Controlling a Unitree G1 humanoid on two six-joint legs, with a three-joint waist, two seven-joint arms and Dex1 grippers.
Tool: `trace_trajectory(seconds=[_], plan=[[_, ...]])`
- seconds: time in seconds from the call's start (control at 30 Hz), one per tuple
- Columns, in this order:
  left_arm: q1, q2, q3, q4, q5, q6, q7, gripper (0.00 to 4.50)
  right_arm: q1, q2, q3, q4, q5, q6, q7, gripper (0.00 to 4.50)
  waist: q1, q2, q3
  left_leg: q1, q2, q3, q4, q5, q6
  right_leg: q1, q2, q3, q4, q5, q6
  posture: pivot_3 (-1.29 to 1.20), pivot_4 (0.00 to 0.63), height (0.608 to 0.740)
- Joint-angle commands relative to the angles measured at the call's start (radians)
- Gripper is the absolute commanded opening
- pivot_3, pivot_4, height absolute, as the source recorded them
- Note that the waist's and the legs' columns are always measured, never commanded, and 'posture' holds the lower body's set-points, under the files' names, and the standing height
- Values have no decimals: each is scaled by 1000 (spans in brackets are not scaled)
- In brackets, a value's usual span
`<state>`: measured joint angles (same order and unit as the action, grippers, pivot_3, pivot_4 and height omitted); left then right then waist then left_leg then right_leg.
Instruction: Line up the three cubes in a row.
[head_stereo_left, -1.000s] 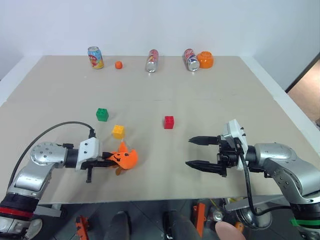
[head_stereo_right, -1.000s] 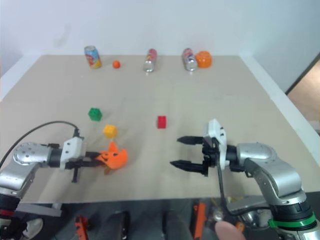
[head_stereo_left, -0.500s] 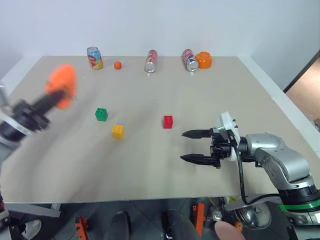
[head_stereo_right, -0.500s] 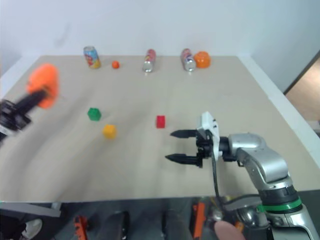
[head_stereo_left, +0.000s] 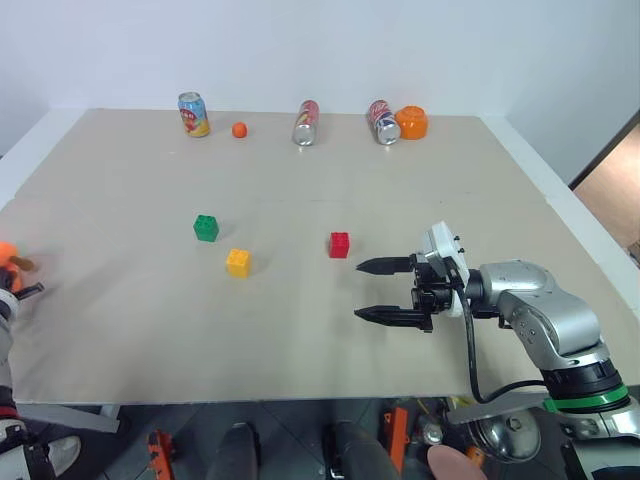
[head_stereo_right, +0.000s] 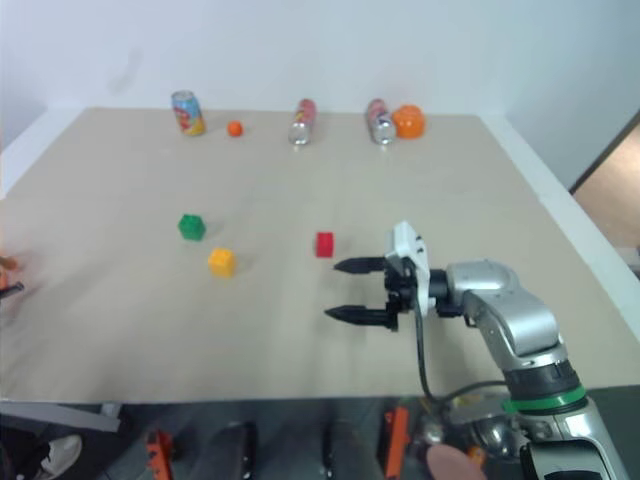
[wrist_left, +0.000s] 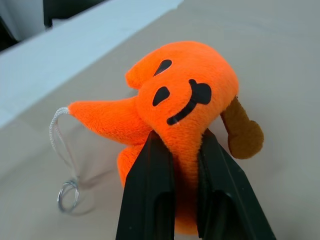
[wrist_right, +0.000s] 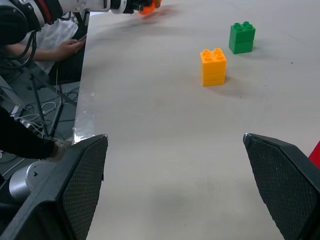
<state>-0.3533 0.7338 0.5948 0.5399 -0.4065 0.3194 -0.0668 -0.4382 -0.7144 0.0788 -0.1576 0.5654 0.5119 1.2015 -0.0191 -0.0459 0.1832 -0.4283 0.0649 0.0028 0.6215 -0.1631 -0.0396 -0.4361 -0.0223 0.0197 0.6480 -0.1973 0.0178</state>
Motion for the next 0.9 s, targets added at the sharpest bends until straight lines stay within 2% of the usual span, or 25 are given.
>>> trace_trajectory(seconds=[0.03,0.3,0.43,0.6,0.73,0.9], plan=[[-62,-5,15,-28,-7,-36,-3,1705,-5,4,-20,-23,1,-15,-4,4500,0,0,0,0,0,1,0,1,-1,0,0,0,0,0,0,0,150,740],[-179,-32,60,-30,-27,-64,60,4437,12,7,-35,-39,10,-9,-22,4500,0,0,0,0,0,1,0,1,-1,0,0,0,0,3,2,0,150,740],[-203,-31,65,-19,-14,-63,96,4484,13,12,-35,-45,16,-6,-31,4500,-2,0,0,0,0,1,0,1,-1,0,0,0,0,5,6,0,150,740],[-189,-49,11,-92,1,-85,32,4484,16,15,-33,-45,16,-7,-32,4500,-1,0,0,0,0,1,0,1,-1,0,0,0,0,5,5,0,150,740],[-172,-134,-7,-260,-122,-114,-160,4484,18,17,-32,-46,15,-6,-34,4500,1,0,0,-1,0,1,0,2,-3,1,-1,0,0,4,4,0,150,740],[-42,-188,-144,-556,-249,-58,-441,4484,22,27,-36,-32,-8,-21,-61,4500,0,0,0,-2,0,1,0,4,-6,1,-1,1,0,4,4,0,150,740]])
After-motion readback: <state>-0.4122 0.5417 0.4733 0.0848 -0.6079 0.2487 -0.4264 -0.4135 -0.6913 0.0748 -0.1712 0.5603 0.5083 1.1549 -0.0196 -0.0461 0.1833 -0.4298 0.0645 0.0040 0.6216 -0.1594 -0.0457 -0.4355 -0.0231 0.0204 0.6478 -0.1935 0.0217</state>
